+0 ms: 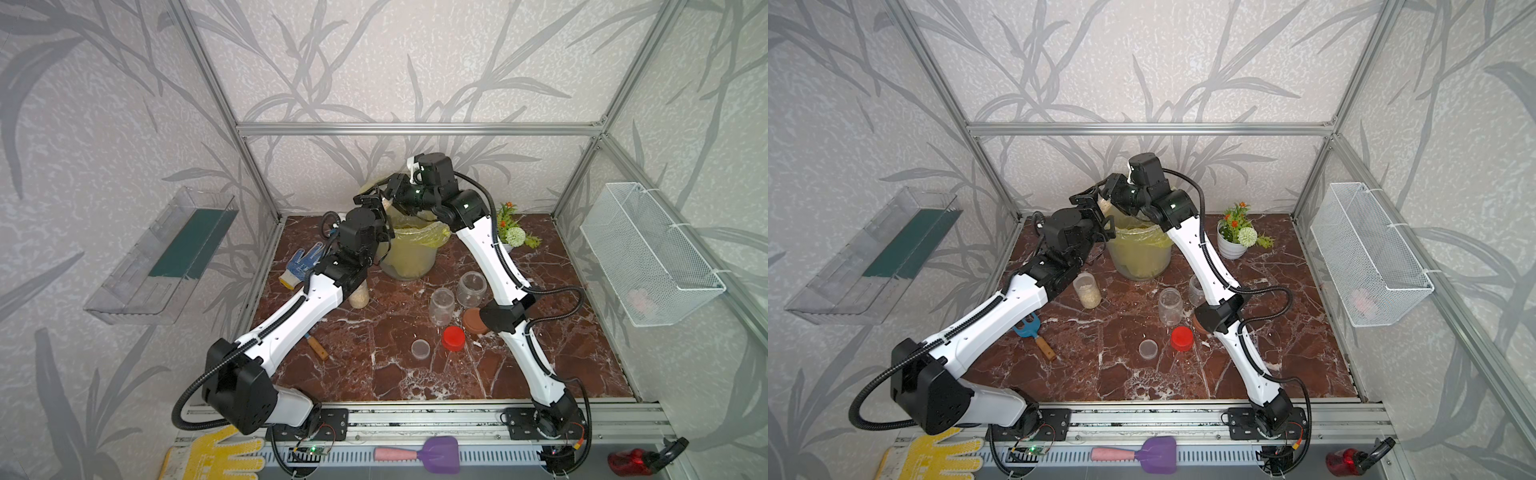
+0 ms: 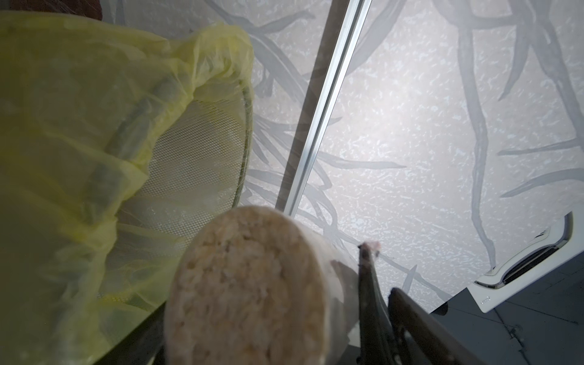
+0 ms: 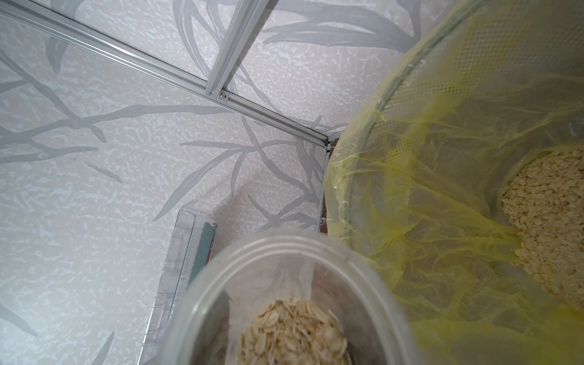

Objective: Empty expired oatmeal from jars
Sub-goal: Pour the expired oatmeal into the trash bin.

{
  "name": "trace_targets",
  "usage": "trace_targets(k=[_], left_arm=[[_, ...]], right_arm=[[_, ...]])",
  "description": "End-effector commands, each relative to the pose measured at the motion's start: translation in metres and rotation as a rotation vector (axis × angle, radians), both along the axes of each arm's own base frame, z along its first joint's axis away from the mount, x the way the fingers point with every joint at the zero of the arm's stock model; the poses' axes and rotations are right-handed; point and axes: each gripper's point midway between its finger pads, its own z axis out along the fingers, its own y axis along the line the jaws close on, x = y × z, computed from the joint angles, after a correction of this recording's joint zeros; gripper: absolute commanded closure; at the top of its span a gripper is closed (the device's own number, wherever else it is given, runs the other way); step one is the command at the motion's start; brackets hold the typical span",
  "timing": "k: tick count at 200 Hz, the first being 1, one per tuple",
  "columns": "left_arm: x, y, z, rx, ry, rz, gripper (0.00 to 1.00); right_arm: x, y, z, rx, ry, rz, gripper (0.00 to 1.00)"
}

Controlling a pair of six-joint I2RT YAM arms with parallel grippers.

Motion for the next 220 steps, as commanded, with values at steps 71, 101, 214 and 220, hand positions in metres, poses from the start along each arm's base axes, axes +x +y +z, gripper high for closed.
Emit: trace_targets(k=[71, 101, 214, 220], left_arm=[[0.007, 0.027, 0.032, -0.142, -0.103, 0.178, 0.09], [0.011, 0.027, 0.032, -0.143, -0.105, 0.186, 0.22], [0.027, 0.023, 0.014, -0.057, -0.057, 0.172, 1.0], [0.028, 0.022, 0.014, -0.048, -0.055, 0.165, 1.0]], right_arm=[[-0.008, -0.002, 0.046, 0.11, -0.087, 0.009, 0.8], [-0.009, -0.003, 0.045, 0.108, -0.082, 0.015, 0.81], [-0.014, -0.005, 0.022, 0.025, -0.034, 0.034, 0.51], [-0.016, -0.006, 0.021, 0.018, -0.032, 0.038, 0.41]])
